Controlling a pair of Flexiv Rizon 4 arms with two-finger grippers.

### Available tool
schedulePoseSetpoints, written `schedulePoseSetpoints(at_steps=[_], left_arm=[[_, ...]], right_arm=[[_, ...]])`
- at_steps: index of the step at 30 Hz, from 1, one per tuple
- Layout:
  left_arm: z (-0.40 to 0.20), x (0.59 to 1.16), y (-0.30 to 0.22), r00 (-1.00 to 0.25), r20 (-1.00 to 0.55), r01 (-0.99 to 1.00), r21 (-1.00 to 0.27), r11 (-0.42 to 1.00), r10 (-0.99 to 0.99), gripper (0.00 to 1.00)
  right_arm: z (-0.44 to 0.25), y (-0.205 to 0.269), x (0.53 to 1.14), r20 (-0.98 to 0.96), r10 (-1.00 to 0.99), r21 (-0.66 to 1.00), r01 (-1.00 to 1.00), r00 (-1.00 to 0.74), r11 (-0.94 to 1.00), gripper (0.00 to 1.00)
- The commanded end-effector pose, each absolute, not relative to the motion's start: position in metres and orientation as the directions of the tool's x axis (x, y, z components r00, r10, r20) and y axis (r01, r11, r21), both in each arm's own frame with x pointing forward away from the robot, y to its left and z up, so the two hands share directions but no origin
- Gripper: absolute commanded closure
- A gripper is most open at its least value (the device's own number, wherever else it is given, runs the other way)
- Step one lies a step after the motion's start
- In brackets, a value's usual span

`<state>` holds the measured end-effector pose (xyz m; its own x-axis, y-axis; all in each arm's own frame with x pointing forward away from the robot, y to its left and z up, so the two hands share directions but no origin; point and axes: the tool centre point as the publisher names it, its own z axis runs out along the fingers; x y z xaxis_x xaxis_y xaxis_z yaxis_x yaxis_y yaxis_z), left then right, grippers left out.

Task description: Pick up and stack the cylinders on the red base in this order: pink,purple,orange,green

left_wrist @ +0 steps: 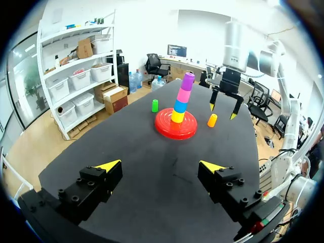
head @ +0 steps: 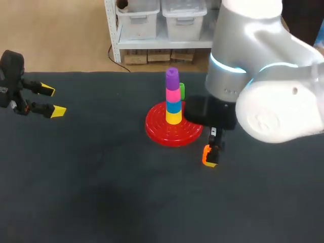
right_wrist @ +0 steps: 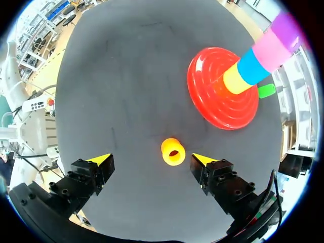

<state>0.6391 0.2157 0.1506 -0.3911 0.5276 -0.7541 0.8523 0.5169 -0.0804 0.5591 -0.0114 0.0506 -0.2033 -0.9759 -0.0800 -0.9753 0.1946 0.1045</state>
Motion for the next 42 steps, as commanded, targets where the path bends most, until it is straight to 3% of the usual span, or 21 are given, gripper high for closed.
schedulePoseSetpoints(at_steps=[1,36,39,40,42], left_arm=[[0.149,0.639,0.217,-0.387,-0.757,0.853,-0.079,0.515,0.526,0.00],[0.149,0.639,0.217,-0.387,-0.757,0.853,-0.079,0.515,0.526,0.00],[0.149,0.639,0.217,-0.387,-0.757,0.853,-0.079,0.515,0.526,0.00],[0.149,0.639,0.217,-0.387,-0.757,0.853,-0.079,0.515,0.526,0.00],[0.149,0.639,0.217,-0.387,-0.757,0.853,-0.079,0.515,0.526,0.00]], right_arm=[[0.053,-0.009,0.565,-0.073,-0.977,0.127,-0.973,-0.201,0.191,0.00],[0.021,-0.011,0.578,-0.018,-0.957,0.080,-0.954,-0.291,0.288,0.00],[0.021,-0.011,0.578,-0.020,-0.955,0.077,-0.953,-0.295,0.293,0.03],[0.021,-0.012,0.579,-0.021,-0.954,0.075,-0.952,-0.298,0.295,0.14],[0.021,-0.012,0.579,-0.021,-0.953,0.073,-0.951,-0.301,0.299,0.25]])
